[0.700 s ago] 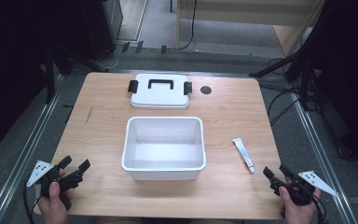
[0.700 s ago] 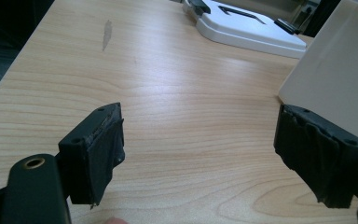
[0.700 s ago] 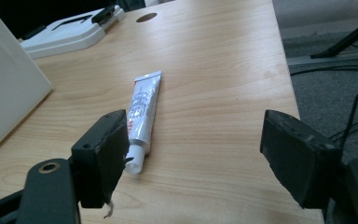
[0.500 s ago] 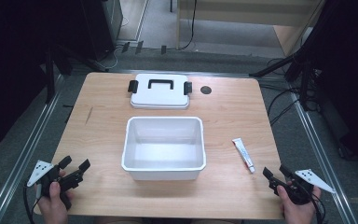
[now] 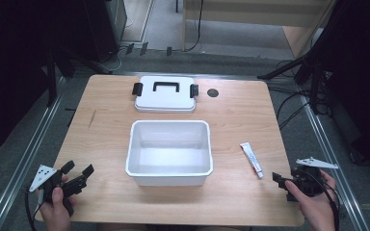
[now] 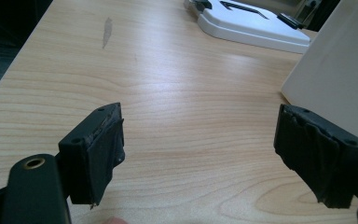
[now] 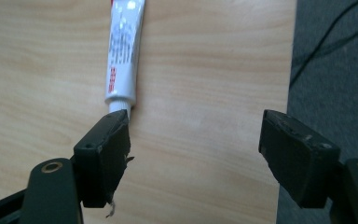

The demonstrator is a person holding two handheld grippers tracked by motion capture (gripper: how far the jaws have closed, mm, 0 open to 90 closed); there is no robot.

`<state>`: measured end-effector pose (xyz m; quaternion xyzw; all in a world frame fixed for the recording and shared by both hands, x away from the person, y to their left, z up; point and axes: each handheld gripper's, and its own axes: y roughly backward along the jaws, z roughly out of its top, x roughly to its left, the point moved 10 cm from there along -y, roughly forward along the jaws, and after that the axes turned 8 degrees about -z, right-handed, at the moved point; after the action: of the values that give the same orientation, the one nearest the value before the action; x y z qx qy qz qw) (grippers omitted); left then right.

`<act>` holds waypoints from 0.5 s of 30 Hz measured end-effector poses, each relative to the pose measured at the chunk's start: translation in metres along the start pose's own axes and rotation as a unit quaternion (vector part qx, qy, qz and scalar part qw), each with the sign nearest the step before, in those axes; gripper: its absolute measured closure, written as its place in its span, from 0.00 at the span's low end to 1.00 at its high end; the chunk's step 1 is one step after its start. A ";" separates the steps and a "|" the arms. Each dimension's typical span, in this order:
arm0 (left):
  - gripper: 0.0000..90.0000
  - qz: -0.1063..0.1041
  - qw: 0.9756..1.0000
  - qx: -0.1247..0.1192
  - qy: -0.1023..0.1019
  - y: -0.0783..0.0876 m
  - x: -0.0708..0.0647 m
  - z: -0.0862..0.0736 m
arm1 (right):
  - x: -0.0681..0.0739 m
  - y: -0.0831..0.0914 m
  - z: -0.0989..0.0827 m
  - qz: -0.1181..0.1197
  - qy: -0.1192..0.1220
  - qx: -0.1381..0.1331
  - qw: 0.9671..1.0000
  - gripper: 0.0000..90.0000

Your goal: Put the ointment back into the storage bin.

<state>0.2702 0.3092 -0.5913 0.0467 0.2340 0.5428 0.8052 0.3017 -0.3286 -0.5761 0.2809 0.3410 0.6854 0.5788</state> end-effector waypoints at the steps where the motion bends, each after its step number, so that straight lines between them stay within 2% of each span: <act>1: 0.19 0.000 1.000 0.002 -0.001 0.000 0.000 0.000 | 0.002 0.000 0.001 -0.004 0.012 0.021 1.000 0.28; 2: 0.19 0.000 1.000 0.002 -0.001 0.000 0.000 0.000 | 0.004 0.000 0.002 -0.008 0.026 0.039 0.999 0.27; 3: 0.19 0.001 1.000 0.003 -0.001 -0.001 0.000 0.000 | 0.004 0.000 0.002 -0.008 0.026 0.039 0.999 0.27; 4: 0.19 0.001 1.000 0.004 -0.001 -0.001 0.001 0.000 | 0.006 0.000 0.002 -0.012 0.040 0.058 0.997 0.27; 5: 0.19 0.002 1.000 0.004 0.001 -0.001 0.001 0.000 | 0.008 0.000 0.003 -0.015 0.051 0.077 0.996 0.27; 6: 0.19 0.002 1.000 0.003 0.001 -0.001 0.001 0.000 | 0.012 -0.001 0.005 -0.025 0.072 0.116 0.990 0.26; 8: 0.19 0.001 1.000 0.003 0.002 -0.001 0.001 0.000 | 0.016 -0.002 0.005 -0.027 0.087 0.147 0.985 0.25; 9: 0.19 0.001 1.000 0.003 0.002 -0.001 0.001 0.000 | 0.016 -0.002 0.005 -0.027 0.087 0.147 0.985 0.25; 10: 0.19 0.001 1.000 0.005 0.004 -0.001 0.001 0.000 | 0.019 -0.003 0.006 -0.031 0.105 0.184 0.977 0.25; 12: 0.19 0.001 1.000 0.006 0.004 -0.002 0.001 0.000 | 0.022 -0.003 0.009 -0.039 0.121 0.201 0.971 0.24; 15: 0.19 0.002 1.000 0.009 0.003 -0.002 0.001 -0.001 | 0.027 -0.004 0.010 -0.053 0.140 0.243 0.958 0.23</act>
<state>0.2719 0.3092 -0.5929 0.0527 0.2409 0.5422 0.8032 0.3075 -0.3005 -0.5737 0.2957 0.5894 0.5825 0.4752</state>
